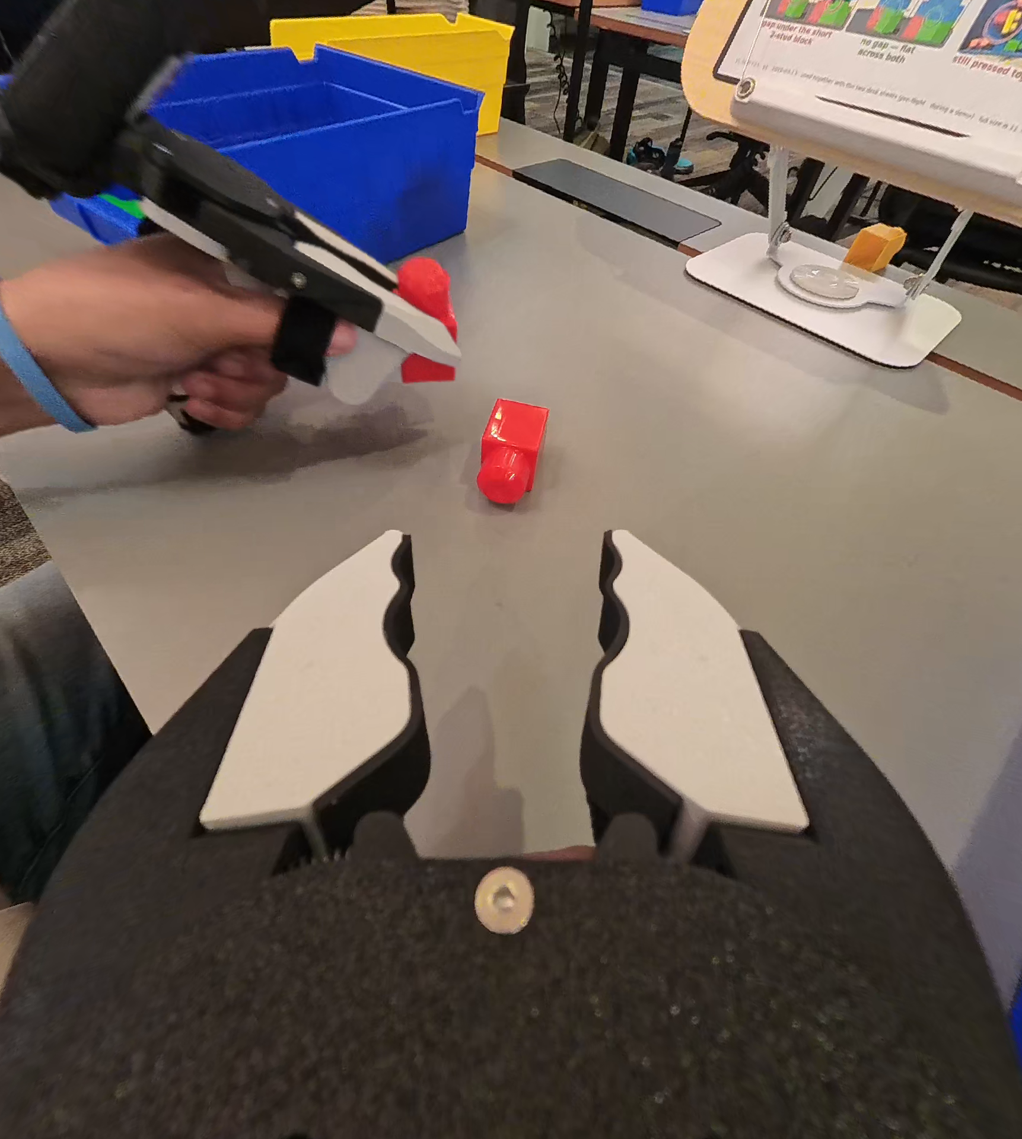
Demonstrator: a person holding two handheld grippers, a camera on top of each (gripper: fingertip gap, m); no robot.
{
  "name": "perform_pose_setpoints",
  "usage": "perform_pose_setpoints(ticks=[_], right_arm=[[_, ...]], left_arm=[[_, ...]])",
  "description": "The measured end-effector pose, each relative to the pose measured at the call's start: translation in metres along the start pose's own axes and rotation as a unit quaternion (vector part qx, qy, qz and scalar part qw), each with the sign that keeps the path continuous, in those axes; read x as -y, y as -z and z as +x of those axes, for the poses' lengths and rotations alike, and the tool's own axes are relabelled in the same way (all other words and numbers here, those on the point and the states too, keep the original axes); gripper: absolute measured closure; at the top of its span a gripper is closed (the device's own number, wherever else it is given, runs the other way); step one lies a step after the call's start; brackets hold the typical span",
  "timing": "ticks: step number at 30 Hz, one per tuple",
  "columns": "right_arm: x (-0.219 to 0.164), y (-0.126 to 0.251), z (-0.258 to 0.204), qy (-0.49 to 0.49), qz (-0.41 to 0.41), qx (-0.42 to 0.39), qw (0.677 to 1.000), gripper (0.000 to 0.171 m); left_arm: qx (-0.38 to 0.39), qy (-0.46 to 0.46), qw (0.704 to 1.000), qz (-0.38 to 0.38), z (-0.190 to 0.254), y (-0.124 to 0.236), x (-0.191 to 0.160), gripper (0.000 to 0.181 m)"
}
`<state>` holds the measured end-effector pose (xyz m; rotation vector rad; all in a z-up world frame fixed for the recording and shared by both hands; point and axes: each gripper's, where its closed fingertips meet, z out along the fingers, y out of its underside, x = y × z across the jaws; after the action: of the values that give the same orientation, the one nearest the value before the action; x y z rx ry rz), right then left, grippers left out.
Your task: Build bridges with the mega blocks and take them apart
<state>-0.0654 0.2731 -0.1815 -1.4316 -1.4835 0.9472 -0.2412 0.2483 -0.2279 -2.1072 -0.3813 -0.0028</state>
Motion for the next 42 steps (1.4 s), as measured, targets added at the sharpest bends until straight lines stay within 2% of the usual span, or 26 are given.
perform_pose_setpoints(ticks=[5, 22, 27, 30, 34, 39, 42], right_arm=[[0.000, 0.002, 0.004, -0.005, 0.002, -0.001, 1.000, 0.114], [-0.004, 0.002, 0.007, -0.013, -0.003, 0.003, 1.000, 0.113], [-0.002, 0.005, 0.006, -0.011, -0.001, 0.004, 1.000, 0.113], [0.000, 0.007, 0.007, -0.010, 0.001, 0.003, 1.000, 0.113], [0.001, 0.010, 0.009, -0.012, 0.004, 0.001, 1.000, 0.113], [-0.002, 0.009, 0.013, -0.018, 0.002, 0.000, 1.000, 0.113], [-0.005, 0.005, 0.012, -0.021, -0.003, 0.003, 1.000, 0.113]], left_arm=[[0.011, 0.034, 0.999, 0.008, -0.010, -0.012, 0.003, 0.141], [0.009, 0.071, 0.995, -0.074, -0.015, -0.022, -0.022, 0.140], [0.006, 0.062, 0.995, -0.077, -0.009, -0.013, -0.028, 0.123], [-0.007, 0.052, 0.997, -0.050, -0.002, 0.012, -0.026, 0.118], [-0.001, 0.015, 1.000, 0.023, -0.004, 0.080, -0.008, 0.113], [0.060, 0.017, 0.991, 0.115, -0.030, 0.177, -0.005, 0.110], [0.113, 0.021, 0.982, 0.147, -0.043, 0.209, -0.024, 0.114]])
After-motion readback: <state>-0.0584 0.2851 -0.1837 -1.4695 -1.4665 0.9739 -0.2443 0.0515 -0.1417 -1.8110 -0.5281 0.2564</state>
